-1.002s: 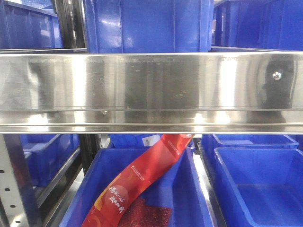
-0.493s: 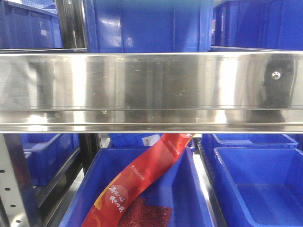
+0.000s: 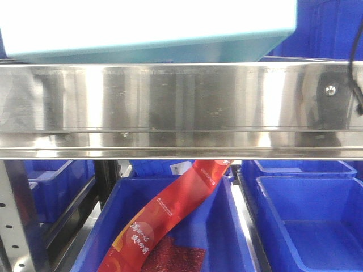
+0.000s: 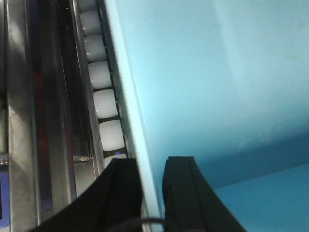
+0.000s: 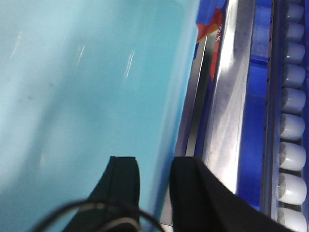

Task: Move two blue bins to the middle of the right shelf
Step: 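Raise the held light blue bin above the shelf rail with both grippers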

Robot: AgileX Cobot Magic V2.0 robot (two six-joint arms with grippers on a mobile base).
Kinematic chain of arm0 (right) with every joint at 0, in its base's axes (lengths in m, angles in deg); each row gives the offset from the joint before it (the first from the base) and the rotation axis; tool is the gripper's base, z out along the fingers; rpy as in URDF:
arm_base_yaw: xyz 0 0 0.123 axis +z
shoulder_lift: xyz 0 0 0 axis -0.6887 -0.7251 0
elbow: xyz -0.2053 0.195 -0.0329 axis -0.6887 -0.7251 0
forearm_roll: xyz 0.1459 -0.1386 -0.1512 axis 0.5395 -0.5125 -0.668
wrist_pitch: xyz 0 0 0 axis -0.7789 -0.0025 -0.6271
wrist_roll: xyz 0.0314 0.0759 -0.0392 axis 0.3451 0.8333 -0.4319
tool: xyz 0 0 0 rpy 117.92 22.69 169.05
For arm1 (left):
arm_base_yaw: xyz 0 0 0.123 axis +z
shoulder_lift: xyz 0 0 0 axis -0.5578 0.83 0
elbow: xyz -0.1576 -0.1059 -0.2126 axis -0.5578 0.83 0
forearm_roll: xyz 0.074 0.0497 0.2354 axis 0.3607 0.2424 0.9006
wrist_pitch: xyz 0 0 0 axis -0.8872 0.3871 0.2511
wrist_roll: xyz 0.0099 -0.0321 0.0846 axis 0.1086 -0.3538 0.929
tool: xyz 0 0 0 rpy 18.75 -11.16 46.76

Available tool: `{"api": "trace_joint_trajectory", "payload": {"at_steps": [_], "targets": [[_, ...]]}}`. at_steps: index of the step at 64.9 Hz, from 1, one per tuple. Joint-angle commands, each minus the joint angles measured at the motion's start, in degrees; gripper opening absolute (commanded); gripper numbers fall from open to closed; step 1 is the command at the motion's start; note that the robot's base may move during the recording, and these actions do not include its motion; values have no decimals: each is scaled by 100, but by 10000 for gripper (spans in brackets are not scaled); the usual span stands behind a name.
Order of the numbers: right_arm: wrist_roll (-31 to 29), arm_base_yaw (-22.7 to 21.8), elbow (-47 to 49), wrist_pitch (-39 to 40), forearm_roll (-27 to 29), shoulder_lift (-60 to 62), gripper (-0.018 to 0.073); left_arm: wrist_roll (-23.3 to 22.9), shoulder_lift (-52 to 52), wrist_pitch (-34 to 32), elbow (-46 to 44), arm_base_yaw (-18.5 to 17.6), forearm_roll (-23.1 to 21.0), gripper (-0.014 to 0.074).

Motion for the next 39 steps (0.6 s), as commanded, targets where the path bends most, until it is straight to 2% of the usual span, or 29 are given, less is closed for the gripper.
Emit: {"api": "trace_joint_trajectory", "payload": {"at_steps": [1, 6, 11, 17, 20, 25, 28, 39], "targets": [[126, 19, 34, 199, -62, -126, -154, 128, 29, -74, 15, -82, -522, -67], [126, 19, 34, 145, -62, -126, -111, 128, 29, -59, 15, -82, -522, 25], [126, 19, 34, 55, -62, -126, 18, 128, 29, -71, 15, -82, -533, 180], [126, 19, 34, -5, -62, -88, 240, 128, 16, -99, 15, -82, -553, 373], [126, 19, 34, -19, -62, -53, 385, 128, 16, -109, 2, -82, -566, 476], [126, 19, 34, -31, -62, 19, 579, 128, -23, -139, 2, -82, -592, 581], [126, 19, 34, -31, -88, 78, 570, 128, -51, -139, 2, -82, -592, 610], [126, 19, 34, -23, -329, 376, 559, 128, -352, -250, -8, -82, -617, 584]]}}
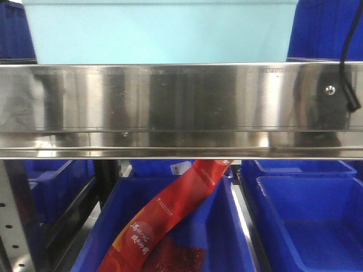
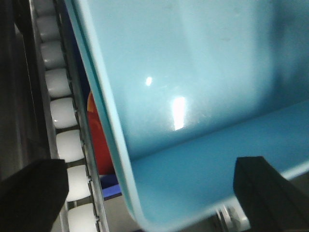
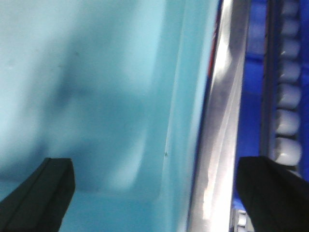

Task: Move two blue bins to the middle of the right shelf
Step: 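Raise the held light blue bin above the shelf rail with both grippers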

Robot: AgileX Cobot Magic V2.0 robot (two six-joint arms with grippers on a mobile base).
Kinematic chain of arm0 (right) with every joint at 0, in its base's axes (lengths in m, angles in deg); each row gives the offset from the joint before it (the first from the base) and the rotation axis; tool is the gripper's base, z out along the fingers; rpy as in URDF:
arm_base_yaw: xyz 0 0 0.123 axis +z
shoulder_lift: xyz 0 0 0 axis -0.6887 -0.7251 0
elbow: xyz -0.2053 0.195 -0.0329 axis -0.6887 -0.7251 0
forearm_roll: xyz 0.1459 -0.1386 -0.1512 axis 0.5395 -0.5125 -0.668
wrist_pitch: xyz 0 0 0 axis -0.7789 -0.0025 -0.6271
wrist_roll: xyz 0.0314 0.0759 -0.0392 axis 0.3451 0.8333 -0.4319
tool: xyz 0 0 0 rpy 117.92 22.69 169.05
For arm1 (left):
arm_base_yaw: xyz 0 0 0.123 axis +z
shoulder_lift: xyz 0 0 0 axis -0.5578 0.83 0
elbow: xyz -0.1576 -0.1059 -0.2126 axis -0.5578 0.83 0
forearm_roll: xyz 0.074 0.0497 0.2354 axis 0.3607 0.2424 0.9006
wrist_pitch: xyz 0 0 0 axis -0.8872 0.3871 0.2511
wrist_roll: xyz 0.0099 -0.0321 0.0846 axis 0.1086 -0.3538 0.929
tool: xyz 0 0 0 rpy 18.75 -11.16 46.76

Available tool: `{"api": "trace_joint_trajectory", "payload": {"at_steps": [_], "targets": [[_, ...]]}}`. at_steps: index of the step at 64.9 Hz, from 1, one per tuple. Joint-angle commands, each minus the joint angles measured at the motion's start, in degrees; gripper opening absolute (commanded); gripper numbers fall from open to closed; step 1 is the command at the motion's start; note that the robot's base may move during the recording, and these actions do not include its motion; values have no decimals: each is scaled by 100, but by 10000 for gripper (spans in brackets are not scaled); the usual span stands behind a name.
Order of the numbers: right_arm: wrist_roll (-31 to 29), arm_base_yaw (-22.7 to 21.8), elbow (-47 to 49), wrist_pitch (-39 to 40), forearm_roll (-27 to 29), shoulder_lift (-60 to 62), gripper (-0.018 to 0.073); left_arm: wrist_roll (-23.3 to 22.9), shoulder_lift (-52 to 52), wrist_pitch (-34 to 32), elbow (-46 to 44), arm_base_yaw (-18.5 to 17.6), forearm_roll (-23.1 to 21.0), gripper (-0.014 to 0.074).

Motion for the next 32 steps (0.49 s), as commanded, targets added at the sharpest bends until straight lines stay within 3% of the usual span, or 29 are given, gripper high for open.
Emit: {"api": "trace_joint_trajectory", "payload": {"at_steps": [1, 13, 19, 28, 32], "targets": [[5, 9, 34, 39, -242, 272, 559, 33, -293, -85, -43, -37, -76, 582], [5, -9, 34, 39, -497, 773, 545, 33, -841, -199, -43, -27, 65, 574], [5, -55, 34, 39, -523, 1056, 433, 33, -1170, -267, -43, -27, 365, 517], [5, -182, -15, 18, -707, 1480, 115, 33, -1575, -267, -43, -27, 858, 229], [-8, -182, -142, 18, -959, 1638, -54, 33, -1739, -281, -7, -27, 1030, 41]]}}
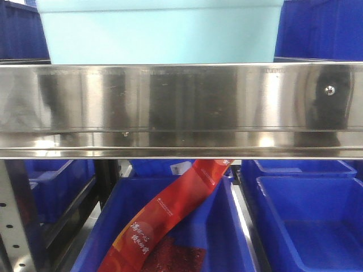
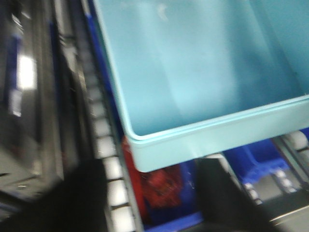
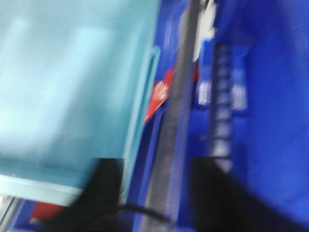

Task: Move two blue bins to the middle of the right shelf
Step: 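Raise the held light blue bin above the shelf rail with both grippers, then lower the bin onto the roller shelf and open both grippers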

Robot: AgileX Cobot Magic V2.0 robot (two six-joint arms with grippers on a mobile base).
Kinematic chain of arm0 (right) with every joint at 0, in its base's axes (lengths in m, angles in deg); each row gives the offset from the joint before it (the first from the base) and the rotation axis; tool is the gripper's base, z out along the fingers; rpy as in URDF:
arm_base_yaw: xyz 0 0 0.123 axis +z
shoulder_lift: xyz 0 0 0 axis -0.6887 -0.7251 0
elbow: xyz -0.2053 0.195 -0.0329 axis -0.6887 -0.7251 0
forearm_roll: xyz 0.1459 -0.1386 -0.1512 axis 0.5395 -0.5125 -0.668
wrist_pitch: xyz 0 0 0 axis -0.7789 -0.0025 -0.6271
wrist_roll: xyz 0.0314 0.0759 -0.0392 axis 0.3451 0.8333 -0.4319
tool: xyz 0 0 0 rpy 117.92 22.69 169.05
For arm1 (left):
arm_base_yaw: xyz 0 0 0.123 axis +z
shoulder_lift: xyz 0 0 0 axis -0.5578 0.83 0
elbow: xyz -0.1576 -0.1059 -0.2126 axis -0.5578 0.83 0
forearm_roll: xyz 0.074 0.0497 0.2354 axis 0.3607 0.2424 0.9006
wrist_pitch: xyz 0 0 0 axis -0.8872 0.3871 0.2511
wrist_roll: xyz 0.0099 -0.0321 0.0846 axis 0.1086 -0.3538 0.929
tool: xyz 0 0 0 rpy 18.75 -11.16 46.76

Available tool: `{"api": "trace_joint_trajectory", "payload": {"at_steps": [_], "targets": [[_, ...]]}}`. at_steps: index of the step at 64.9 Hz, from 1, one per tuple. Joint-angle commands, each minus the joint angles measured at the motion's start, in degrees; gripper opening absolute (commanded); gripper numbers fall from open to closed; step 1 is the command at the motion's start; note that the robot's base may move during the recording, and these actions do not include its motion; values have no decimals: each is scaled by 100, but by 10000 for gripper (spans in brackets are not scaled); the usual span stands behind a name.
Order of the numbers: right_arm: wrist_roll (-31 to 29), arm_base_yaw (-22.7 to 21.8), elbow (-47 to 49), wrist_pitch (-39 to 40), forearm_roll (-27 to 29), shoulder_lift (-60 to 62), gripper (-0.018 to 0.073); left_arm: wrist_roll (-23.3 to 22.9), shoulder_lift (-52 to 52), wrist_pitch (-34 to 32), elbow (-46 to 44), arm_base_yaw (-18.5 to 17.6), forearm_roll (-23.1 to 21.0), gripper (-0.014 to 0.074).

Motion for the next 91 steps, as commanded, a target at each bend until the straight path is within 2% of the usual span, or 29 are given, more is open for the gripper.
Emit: {"api": "trace_joint_trajectory", "payload": {"at_steps": [1, 4, 11, 25, 37, 44, 54, 68, 82, 91], "targets": [[-8, -50, -141, 18, -415, 265, -85, 33, -245, -118, 27, -27, 261, -13], [-8, -50, -296, 18, -645, 386, -168, 33, -349, -189, 125, -27, 374, -110], [-8, -50, -845, 74, -865, 690, -162, -39, -597, -476, 552, 83, 448, -111], [6, -50, -2700, 777, -864, 1612, -162, -60, -1492, -1596, 2222, 631, 112, -111], [338, -50, -4689, 1906, -809, 2563, -162, -60, -2605, -2533, 3821, 826, 112, -111], [610, -50, -5690, 2676, -809, 3176, -162, -60, -3261, -2807, 4537, 826, 122, -111], [649, -50, -6928, 3707, -809, 4235, -162, -60, -4286, -3034, 5355, 826, 90, -111], [649, -50, -7841, 4250, -809, 6087, -162, -60, -5612, -3076, 5942, 826, 104, -111], [649, -50, -7900, 4342, -809, 7438, -162, -49, -6483, -3076, 6097, 826, 130, -111], [649, -50, -7900, 4352, -809, 7754, -162, -49, -6656, -3076, 6097, 826, 130, -111]]}}
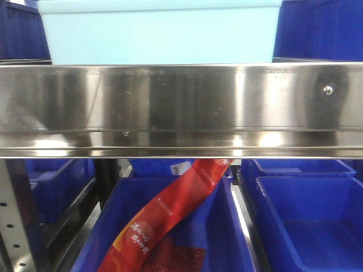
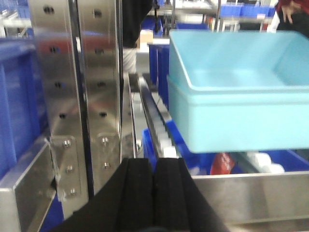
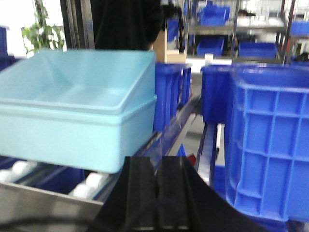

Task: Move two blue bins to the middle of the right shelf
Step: 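Lower the bin onto the roller shelf and open both grippers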

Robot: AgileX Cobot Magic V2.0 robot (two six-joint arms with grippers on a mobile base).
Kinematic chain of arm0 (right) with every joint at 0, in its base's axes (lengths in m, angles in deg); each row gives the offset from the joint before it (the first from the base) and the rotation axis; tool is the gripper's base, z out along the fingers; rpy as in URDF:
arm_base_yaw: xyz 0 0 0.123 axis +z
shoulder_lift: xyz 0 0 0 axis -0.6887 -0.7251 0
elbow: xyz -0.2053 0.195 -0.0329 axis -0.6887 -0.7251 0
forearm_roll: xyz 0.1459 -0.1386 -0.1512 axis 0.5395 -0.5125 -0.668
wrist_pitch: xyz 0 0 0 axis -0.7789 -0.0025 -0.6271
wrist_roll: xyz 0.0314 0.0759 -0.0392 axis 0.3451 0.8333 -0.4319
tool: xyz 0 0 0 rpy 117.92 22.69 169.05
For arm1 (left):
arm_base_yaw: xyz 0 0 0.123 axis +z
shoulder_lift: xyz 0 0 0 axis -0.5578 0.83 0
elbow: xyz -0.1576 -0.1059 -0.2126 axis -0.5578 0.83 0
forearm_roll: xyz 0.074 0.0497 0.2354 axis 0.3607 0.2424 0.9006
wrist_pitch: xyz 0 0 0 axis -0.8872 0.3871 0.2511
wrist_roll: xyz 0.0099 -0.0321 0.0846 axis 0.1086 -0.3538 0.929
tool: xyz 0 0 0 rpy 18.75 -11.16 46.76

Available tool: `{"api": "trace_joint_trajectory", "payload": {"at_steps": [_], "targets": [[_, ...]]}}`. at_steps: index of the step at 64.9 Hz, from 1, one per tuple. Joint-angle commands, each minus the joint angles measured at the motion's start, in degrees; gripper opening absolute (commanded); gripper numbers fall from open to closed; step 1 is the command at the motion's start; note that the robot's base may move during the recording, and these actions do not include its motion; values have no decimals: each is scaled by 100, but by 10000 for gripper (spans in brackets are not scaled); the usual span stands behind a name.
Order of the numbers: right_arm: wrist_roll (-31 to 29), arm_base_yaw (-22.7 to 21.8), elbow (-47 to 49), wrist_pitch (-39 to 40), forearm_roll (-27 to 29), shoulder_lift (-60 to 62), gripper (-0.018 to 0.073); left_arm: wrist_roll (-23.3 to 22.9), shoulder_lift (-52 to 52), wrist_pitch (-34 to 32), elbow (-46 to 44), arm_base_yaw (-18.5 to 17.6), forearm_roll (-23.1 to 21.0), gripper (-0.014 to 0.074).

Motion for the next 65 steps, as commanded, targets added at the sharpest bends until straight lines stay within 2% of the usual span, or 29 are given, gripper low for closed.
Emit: {"api": "trace_joint_trajectory", "payload": {"at_steps": [1, 44, 48, 50, 52, 65], "targets": [[17, -34, -22, 142, -50, 104, -162, -42, -70, -121, 15, 23, -10, -111], [17, -34, -22, 159, -50, 113, -162, -42, -70, -121, 41, 23, 11, -111], [17, -34, -22, 159, -50, 113, -162, -42, -70, -149, 129, 23, 585, -111], [17, -34, -22, 159, -50, 113, -162, -42, -70, -214, 184, 32, 1026, -111], [17, -34, -22, 159, -50, 113, -162, -42, -70, -275, 249, 49, 1152, -111], [17, -34, -22, 159, -50, 113, -162, -42, -70, -1202, 1257, 102, 535, -111]]}}
